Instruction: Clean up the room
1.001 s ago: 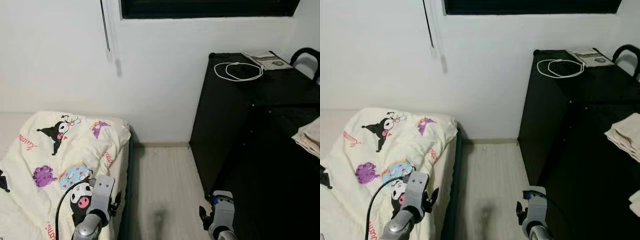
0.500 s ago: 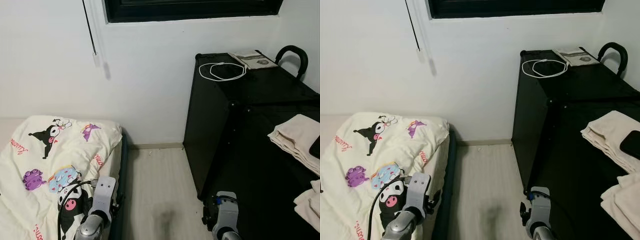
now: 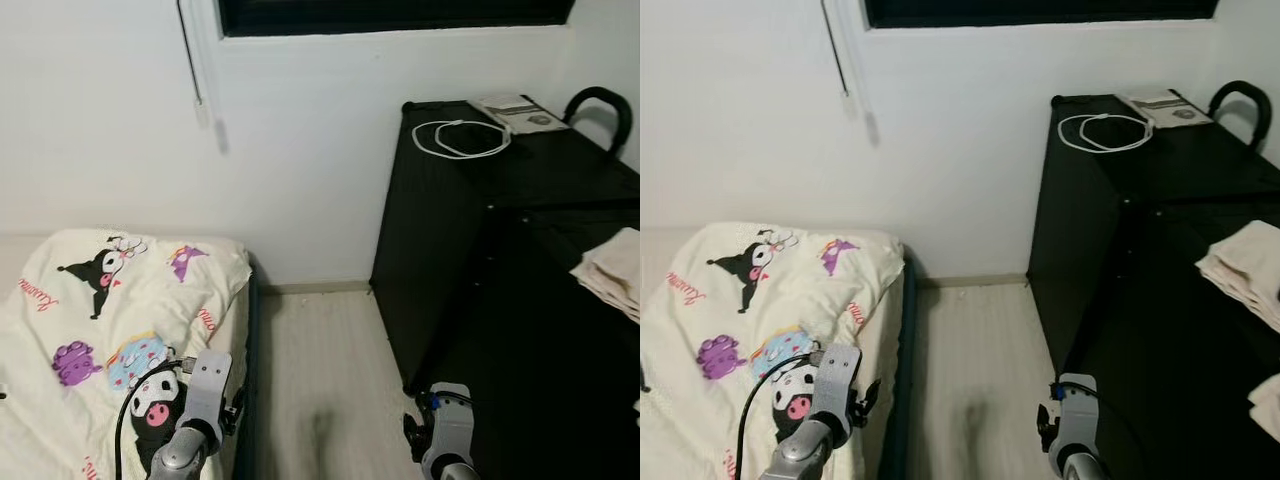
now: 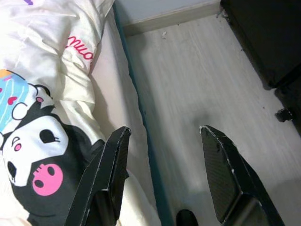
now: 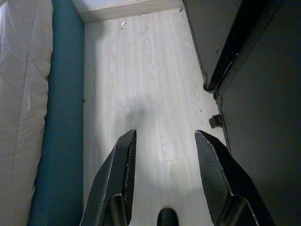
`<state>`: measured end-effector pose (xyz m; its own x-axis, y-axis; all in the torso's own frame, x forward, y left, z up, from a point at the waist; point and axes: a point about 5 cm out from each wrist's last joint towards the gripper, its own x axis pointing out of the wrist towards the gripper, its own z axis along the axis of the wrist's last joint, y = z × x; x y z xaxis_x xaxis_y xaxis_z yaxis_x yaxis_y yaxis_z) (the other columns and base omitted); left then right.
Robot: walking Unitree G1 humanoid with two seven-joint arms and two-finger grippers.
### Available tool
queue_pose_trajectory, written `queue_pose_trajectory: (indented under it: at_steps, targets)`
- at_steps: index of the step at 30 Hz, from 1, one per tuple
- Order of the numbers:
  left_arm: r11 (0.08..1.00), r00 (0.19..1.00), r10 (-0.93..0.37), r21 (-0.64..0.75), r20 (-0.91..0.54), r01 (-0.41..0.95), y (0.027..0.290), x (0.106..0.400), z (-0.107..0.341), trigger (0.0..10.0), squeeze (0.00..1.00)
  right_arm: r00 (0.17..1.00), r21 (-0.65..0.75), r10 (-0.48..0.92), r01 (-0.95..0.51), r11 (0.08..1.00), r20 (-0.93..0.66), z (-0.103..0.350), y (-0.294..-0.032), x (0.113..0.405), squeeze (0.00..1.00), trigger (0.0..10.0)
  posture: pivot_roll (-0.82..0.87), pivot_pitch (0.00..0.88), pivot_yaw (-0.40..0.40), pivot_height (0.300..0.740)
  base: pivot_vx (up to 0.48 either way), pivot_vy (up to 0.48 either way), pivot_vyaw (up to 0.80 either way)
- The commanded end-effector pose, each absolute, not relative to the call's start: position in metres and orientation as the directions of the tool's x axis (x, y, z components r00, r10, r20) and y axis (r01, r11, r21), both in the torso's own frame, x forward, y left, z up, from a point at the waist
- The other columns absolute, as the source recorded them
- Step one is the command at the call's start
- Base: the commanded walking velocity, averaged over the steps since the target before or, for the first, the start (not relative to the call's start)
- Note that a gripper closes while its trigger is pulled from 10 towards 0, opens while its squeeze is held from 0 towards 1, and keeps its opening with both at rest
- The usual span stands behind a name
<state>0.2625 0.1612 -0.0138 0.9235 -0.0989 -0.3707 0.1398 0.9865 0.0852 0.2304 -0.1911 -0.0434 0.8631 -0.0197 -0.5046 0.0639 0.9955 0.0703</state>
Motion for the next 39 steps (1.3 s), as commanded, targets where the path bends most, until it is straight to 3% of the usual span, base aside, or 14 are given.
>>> queue_pose_trajectory:
  at_steps: [1, 13, 20, 39]
  targets:
    - [0.983, 0.917, -0.103, 0.099, -0.385, 0.152, 0.1628, 0.2593, -0.0166, 10.0, 0.00, 0.856, 0.072, -0.023, 0.070, 0.995, -0.516, -0.0454, -0.1913, 0.2284, 0.00, 10.0, 0.03, 0.085, 0.021, 0.734, 0.000, -0.480, 0.00]
    - [0.985, 0.913, -0.102, 0.085, -0.395, 0.147, 0.1623, 0.2596, -0.0172, 10.0, 0.00, 0.856, 0.072, -0.026, 0.074, 0.995, -0.516, -0.0454, -0.1915, 0.2282, 0.00, 10.0, 0.03, 0.087, 0.025, 0.734, 0.000, -0.480, 0.00]
    - [0.991, 0.902, -0.090, 0.052, -0.422, 0.123, 0.1644, 0.2607, -0.0189, 10.0, 0.00, 0.856, 0.071, -0.026, 0.074, 0.995, -0.517, -0.0455, -0.1921, 0.2280, 0.00, 10.0, 0.03, 0.087, 0.025, 0.734, 0.000, 0.329, 0.00]
    - [0.988, 0.907, -0.058, 0.105, -0.417, 0.111, 0.1697, 0.2597, -0.0189, 10.0, 0.00, 0.853, 0.073, -0.017, 0.064, 0.995, -0.521, -0.0464, -0.1899, 0.2272, 0.00, 10.0, 0.04, 0.080, 0.018, 0.734, 0.000, 0.000, 0.00]
